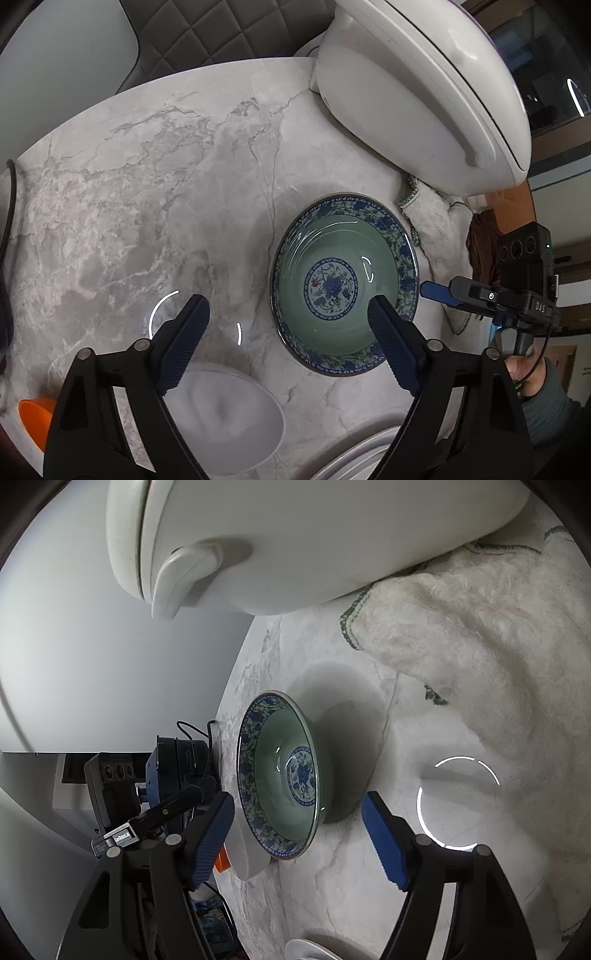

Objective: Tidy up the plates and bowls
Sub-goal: 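Move both tools to the blue-and-green patterned bowl, then close both tools on the rim of the patterned bowl, then lift the patterned bowl and lower it beside the plate stack, then open both tools and move them to the white bowl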

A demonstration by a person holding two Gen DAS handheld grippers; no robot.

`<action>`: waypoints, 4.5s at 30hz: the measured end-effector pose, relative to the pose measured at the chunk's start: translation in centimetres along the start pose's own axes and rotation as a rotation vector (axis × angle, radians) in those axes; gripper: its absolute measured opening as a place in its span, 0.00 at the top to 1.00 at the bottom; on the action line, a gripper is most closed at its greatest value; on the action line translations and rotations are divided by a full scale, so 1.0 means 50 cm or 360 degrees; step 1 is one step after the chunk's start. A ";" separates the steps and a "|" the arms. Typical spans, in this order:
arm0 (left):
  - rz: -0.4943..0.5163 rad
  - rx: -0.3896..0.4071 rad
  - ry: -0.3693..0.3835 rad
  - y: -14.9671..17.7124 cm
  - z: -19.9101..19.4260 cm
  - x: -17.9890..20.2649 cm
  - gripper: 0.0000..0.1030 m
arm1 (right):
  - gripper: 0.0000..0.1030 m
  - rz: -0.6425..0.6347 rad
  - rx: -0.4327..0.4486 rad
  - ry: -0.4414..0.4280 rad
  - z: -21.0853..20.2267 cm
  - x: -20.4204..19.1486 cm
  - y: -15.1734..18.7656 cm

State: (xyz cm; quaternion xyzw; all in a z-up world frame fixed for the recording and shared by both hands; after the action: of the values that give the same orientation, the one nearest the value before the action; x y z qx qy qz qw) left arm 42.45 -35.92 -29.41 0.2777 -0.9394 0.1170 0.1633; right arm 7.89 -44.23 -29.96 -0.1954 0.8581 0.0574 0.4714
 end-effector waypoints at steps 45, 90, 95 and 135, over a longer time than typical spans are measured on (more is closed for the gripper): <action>-0.0051 -0.0117 0.0141 0.010 0.084 -0.036 0.91 | 0.88 0.0004 -0.0089 0.0106 0.053 0.016 -0.043; -0.0537 0.0331 0.0086 0.627 -0.296 -0.179 0.91 | 0.87 -0.0527 -0.0471 -0.0048 0.144 -0.291 0.320; -0.0677 0.0344 0.0097 0.769 -0.298 -0.219 0.91 | 0.87 -0.0559 -0.0597 -0.0028 0.198 -0.296 0.406; -0.1004 0.0403 0.0203 1.060 -0.214 -0.366 0.90 | 0.87 -0.0662 -0.0854 0.0161 0.363 -0.233 0.624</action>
State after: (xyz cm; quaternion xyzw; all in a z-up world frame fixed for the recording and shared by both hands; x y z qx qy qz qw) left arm 29.86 19.62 -33.20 0.5646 -0.7733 0.1934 0.2141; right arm 15.58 -7.20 -32.92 -0.4859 0.7764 0.1740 0.3617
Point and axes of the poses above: each gripper's, at about its wrist camera, not at the fingertips, and z roughly the way its jaws point, x to its right, y to its underside, the point moved 2 cm from there along z, roughly the way its jaws point, and after that the axes turned 4 degrees about -z, right-handed, at the moved point
